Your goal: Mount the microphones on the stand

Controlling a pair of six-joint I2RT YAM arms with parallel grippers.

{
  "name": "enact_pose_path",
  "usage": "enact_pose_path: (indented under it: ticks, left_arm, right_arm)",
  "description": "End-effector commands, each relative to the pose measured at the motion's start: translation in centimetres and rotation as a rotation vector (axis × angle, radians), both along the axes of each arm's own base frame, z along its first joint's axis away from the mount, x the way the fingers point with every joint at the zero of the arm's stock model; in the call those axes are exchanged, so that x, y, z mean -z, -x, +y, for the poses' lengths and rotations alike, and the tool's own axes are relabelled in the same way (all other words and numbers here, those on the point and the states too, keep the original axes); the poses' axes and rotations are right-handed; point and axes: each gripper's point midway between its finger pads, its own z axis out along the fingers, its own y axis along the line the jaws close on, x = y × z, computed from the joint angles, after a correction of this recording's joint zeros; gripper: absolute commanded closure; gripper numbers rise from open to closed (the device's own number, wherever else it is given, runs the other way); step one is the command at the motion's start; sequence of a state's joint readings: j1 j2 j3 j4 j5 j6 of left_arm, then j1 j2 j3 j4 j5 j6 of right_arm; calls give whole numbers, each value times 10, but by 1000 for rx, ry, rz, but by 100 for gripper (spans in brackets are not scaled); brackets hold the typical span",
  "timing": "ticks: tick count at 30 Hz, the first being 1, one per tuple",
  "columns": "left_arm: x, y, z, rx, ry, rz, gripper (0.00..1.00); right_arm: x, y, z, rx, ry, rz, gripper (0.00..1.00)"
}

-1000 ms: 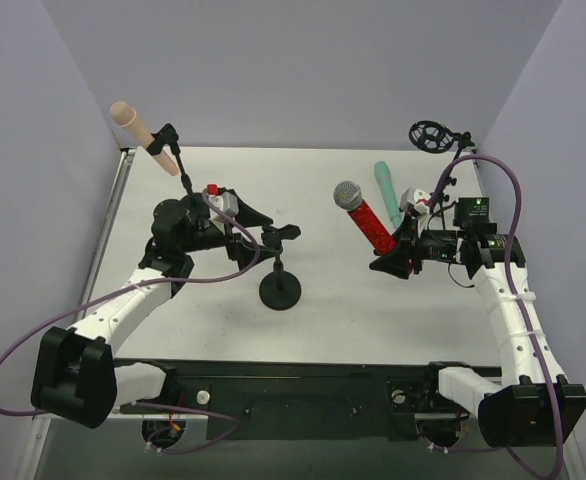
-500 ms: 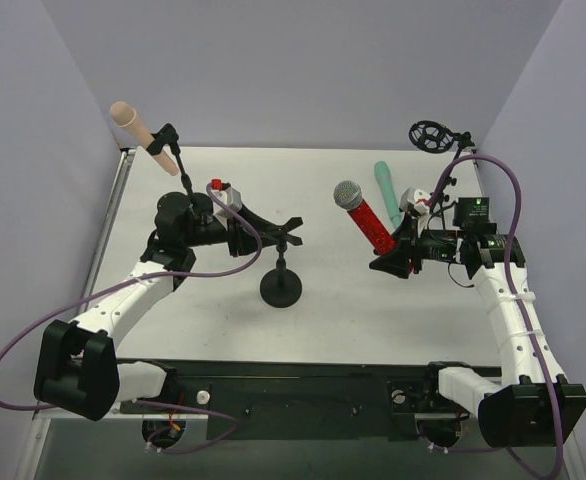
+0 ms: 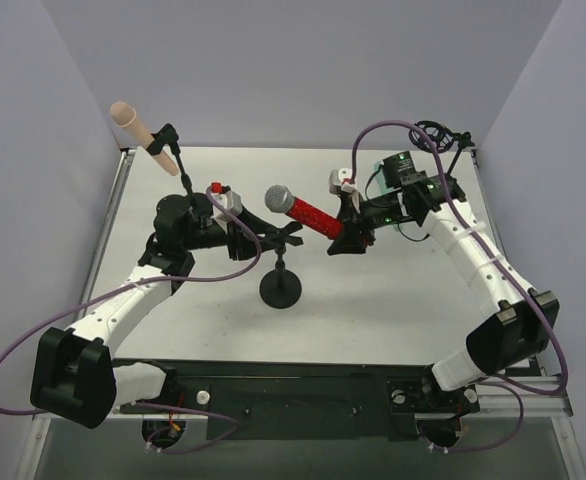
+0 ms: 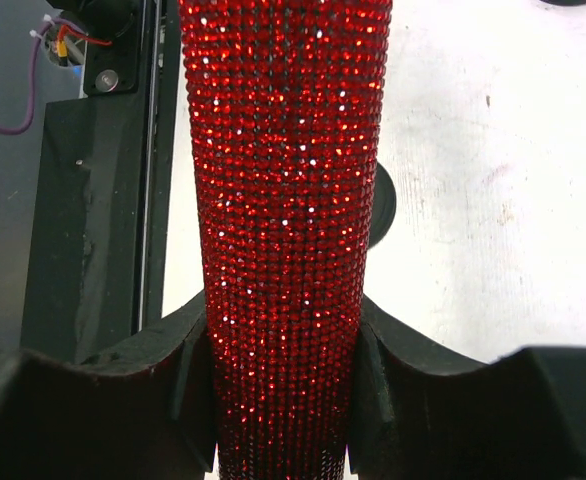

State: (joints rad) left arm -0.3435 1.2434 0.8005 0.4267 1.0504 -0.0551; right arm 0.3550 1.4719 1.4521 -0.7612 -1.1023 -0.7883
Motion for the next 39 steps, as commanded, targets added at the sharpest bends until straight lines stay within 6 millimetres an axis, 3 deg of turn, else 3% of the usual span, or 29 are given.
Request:
enact_pose_path:
  ticks: [1, 5, 12, 20, 25, 27, 28, 30, 35, 39]
  left_arm:
    - [-9, 9, 0, 17, 6, -52, 100]
    - [-7, 10, 1, 16, 8, -52, 100]
    - [-14, 9, -1, 15, 47, -49, 100]
    - [-8, 10, -1, -9, 67, 14, 100]
    - [-12, 9, -1, -37, 96, 40, 100]
    - [-12, 10, -2, -33, 94, 58, 88]
    - [-13, 9, -2, -39, 96, 60, 69]
    - [-14, 11, -1, -44, 94, 58, 51]
    - [-12, 13, 3, -56, 75, 49, 34]
    - [-13, 12, 4, -61, 71, 39, 34]
  right_arm:
    - [-2, 1, 19, -76, 35, 19, 100]
    - [17, -6, 31, -93, 62, 78, 100]
    - [53, 9, 40, -185, 99, 105, 100]
    - [57, 22, 48, -242, 63, 132, 100]
    - [75, 25, 58, -259, 111, 162, 100]
    - [73, 23, 63, -254, 103, 183, 100]
    - [70, 21, 64, -251, 95, 184, 100]
    - [69, 20, 64, -245, 99, 181, 100]
    - [67, 14, 58, -222, 90, 182, 100]
    - [67, 14, 56, -217, 93, 182, 100]
